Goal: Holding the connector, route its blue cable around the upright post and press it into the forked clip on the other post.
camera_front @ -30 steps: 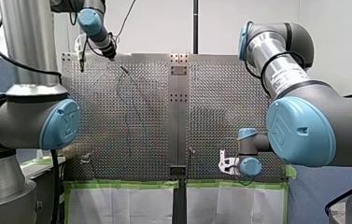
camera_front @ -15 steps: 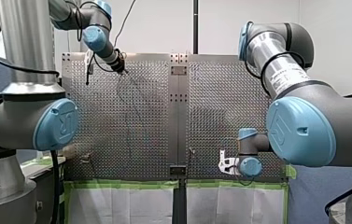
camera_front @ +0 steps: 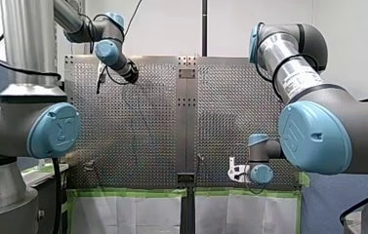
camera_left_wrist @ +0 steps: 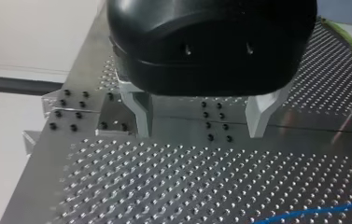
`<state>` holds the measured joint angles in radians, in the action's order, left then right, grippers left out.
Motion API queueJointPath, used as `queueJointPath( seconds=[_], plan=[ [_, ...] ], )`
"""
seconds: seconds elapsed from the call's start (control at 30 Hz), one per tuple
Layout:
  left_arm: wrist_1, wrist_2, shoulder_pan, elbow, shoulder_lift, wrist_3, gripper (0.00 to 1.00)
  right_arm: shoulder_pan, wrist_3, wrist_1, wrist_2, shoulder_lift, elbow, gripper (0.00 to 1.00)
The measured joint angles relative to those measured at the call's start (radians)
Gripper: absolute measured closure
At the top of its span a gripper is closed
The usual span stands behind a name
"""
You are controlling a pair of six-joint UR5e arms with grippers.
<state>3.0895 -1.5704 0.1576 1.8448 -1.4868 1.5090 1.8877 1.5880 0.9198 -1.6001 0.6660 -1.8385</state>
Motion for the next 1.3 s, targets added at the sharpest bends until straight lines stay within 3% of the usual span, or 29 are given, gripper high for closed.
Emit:
queueJointPath(
  seconds=[0.37, 0.6, 0.9, 1.3],
  plan=[
    [-0.085, -0.047, 0.039, 0.000, -0.084, -0.085, 0.01, 0.001, -0.001, -0.006, 0.001, 0.000, 0.000, 1.00],
    [-0.141, -0.088, 0.040, -0.001, -0.113, -0.139, 0.01, 0.001, -0.001, -0.014, 0.001, 0.000, 0.000, 1.00],
    [-0.218, -0.088, 0.044, -0.006, -0.172, -0.189, 0.01, 0.001, 0.000, -0.015, 0.005, 0.001, 0.000, 1.00],
    [-0.318, -0.094, 0.031, -0.030, -0.179, -0.267, 0.01, 0.001, -0.001, -0.015, 0.011, 0.000, 0.000, 1.00]
  ],
)
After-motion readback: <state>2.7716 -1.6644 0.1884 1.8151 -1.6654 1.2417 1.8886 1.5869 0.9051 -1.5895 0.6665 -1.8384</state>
